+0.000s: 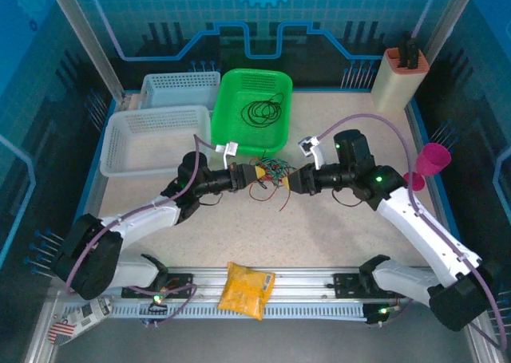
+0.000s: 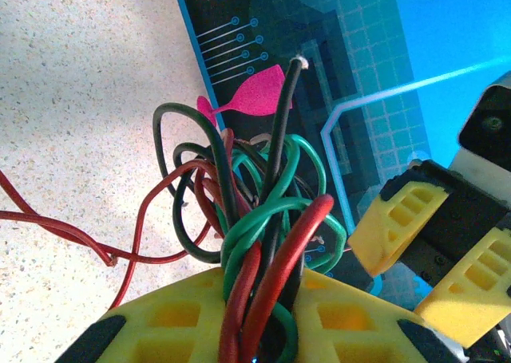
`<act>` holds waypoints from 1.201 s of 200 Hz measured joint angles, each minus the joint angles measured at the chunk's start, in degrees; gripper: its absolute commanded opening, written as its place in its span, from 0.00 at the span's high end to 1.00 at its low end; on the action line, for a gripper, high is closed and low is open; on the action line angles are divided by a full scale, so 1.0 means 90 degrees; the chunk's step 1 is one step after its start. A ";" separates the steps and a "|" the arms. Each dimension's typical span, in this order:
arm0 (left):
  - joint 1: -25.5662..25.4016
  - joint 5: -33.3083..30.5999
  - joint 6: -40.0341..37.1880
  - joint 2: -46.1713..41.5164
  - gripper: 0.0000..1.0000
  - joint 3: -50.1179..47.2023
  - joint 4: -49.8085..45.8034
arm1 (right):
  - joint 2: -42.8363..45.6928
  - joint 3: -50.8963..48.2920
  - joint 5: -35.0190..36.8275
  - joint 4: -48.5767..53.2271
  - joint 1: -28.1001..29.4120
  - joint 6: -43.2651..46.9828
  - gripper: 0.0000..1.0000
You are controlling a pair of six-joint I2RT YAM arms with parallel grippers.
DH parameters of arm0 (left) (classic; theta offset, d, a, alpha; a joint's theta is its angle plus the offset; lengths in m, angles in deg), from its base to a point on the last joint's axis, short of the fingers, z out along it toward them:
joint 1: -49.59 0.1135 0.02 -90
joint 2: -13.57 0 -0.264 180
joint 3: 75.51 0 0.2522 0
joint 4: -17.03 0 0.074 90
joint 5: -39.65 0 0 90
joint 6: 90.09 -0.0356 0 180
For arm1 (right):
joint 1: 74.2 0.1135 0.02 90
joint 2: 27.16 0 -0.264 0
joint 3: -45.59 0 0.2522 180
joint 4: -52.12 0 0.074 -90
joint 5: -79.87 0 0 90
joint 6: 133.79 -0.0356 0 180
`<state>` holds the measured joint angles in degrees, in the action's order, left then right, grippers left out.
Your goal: Untangle the cables
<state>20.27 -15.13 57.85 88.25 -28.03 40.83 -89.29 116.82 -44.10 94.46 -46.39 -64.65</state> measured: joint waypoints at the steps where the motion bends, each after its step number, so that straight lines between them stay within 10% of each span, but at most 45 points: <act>1: 0.0000 0.0000 0.0000 -0.0005 0.80 0.0000 -0.0002 | -0.0005 -0.0005 0.0000 -0.0010 0.0007 -0.0019 0.71; 240: 0.0000 -0.0272 -0.1127 -0.0935 0.93 0.0000 -0.0498 | 0.0097 0.0389 0.1248 -0.0085 0.0444 -0.2662 0.64</act>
<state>20.27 -17.58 47.70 79.83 -28.03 36.35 -88.42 120.32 -32.87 93.69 -42.39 -88.61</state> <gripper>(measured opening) 0.193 0.360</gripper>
